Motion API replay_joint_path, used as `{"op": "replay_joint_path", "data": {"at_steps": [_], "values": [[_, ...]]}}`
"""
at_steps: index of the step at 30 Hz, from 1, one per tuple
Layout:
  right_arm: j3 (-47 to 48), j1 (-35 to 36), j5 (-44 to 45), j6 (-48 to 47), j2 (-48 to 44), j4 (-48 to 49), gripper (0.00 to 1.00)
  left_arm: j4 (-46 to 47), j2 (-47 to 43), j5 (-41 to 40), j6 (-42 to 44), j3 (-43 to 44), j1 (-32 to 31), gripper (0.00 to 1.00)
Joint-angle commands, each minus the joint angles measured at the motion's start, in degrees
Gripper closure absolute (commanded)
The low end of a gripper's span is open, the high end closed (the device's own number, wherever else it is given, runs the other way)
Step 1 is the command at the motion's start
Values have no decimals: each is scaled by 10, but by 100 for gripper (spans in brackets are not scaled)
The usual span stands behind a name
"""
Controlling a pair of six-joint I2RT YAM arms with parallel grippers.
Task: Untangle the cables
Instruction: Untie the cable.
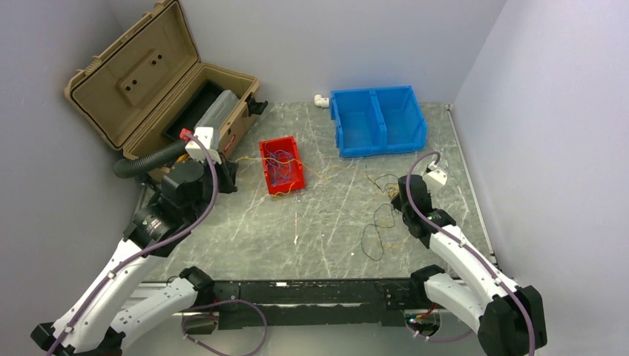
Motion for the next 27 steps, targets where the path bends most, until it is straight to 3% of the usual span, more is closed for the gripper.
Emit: {"op": "replay_joint_path", "data": {"at_steps": [1,8,9,13,14,17,27], "values": [[-10,-2,-29,-27,-2,18,100,19,36,9,17,65,4,100],[-39,-1,-134,-93,0,78,100,70,112,101,28,112,4,100],[-42,-1,-146,-100,1,85,94,79,127,122,29,118,4,100],[-54,-1,-188,-132,3,114,37,115,184,179,29,144,4,100],[-57,-1,-192,-135,1,121,33,121,199,185,28,150,4,100],[-69,-1,-188,-140,-9,131,28,141,243,208,33,176,4,100],[-95,-1,-138,-118,-59,131,27,150,394,260,50,319,4,100]]}}
